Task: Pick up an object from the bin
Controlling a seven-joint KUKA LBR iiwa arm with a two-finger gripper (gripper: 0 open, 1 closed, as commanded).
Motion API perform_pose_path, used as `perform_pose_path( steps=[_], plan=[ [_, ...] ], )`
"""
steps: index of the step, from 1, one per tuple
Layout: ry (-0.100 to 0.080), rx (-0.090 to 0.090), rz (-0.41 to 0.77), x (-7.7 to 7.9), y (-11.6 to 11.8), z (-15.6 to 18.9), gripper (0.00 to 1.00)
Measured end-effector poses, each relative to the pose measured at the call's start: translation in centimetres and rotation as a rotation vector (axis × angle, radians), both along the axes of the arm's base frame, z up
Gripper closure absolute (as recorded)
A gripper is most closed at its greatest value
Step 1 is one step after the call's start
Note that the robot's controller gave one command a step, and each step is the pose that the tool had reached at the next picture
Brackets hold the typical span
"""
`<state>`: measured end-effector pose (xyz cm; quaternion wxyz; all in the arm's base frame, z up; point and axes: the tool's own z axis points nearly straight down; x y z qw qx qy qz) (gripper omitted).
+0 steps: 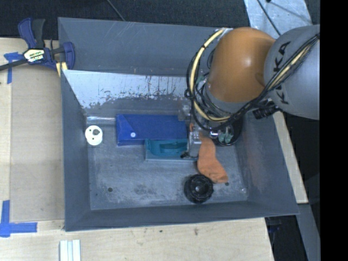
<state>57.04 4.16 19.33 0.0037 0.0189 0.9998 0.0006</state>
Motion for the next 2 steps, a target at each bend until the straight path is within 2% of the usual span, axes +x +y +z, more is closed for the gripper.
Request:
perform_pose_path(
  steps=[1, 2],
  plan=[
    [0.015, -0.001, -0.072, -0.6, -3.9, -0.1, 0.0],
    [-0.004, -0.001, -0.074, -1.8, -4.3, -1.5, 0.0]
  ],
)
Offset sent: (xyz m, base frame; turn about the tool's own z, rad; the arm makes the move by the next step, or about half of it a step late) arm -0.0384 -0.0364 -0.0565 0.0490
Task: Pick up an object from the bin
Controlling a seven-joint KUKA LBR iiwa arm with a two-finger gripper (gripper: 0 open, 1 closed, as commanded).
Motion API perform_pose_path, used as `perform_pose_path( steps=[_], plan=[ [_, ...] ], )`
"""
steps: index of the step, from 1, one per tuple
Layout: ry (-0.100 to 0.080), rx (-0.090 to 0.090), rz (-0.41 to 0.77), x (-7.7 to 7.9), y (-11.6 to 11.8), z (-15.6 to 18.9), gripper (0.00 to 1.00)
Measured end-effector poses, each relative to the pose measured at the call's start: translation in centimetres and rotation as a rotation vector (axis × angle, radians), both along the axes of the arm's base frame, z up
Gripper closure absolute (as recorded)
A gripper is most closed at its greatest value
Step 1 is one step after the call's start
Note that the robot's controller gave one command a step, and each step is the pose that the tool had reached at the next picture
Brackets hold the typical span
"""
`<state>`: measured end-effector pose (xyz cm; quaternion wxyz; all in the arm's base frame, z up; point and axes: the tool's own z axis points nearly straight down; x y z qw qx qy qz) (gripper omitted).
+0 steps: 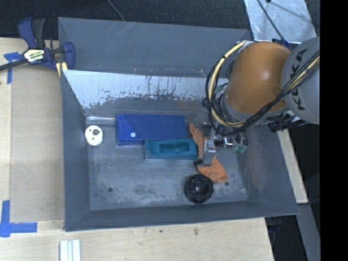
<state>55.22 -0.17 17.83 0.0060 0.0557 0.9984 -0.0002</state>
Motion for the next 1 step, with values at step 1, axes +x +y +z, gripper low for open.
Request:
perform_pose_path(
  steps=[1],
  plan=[
    [0.007, 0.001, 0.028, -1.66, -3.97, -6.01, 0.0]
  ],
)
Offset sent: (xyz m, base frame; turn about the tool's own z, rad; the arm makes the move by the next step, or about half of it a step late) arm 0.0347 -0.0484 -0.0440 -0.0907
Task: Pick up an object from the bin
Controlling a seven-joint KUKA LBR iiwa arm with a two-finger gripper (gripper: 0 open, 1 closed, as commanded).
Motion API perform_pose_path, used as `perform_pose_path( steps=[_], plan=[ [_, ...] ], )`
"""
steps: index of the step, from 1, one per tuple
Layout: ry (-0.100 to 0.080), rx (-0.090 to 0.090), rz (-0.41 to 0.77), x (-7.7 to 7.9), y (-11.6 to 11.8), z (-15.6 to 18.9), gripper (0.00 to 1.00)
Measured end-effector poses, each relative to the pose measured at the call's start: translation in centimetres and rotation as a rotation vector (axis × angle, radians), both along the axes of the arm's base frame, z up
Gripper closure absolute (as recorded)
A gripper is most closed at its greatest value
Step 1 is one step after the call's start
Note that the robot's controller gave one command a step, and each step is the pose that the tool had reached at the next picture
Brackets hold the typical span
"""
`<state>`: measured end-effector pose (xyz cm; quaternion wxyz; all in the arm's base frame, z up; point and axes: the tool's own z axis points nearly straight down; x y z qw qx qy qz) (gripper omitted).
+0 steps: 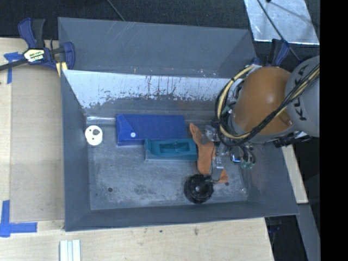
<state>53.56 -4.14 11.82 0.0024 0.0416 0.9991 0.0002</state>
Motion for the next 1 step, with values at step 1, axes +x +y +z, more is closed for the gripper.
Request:
perform_pose_path(
  steps=[1],
  plan=[
    [0.009, -0.001, 0.036, 2.92, -1.08, 0.1, 0.0]
  ],
)
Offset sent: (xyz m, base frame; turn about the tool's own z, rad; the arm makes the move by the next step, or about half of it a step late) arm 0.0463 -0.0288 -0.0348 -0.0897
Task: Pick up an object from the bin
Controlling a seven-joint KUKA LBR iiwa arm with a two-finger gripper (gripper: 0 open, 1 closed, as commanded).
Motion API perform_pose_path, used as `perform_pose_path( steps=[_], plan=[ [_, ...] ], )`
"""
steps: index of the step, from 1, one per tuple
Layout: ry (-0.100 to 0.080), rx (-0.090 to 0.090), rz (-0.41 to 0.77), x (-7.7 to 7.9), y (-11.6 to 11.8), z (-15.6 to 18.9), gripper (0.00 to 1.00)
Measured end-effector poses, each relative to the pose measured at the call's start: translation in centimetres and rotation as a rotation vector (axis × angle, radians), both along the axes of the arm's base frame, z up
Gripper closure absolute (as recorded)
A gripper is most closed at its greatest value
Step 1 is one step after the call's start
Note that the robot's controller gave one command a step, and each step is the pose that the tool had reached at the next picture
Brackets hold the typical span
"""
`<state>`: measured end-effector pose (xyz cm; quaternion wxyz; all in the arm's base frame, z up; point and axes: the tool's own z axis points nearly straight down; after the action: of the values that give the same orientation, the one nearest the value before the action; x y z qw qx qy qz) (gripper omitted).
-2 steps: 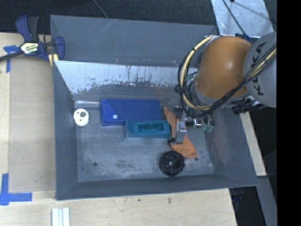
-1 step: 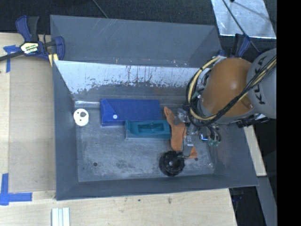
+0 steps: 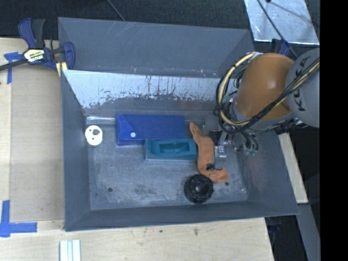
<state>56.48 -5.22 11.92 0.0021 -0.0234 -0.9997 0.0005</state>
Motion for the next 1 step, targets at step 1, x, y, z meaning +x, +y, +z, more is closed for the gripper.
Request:
perform_pose_path(
  steps=[1],
  plan=[
    [-0.012, 0.0, 0.036, 1.67, -1.07, -1.67, 0.0]
  ],
)
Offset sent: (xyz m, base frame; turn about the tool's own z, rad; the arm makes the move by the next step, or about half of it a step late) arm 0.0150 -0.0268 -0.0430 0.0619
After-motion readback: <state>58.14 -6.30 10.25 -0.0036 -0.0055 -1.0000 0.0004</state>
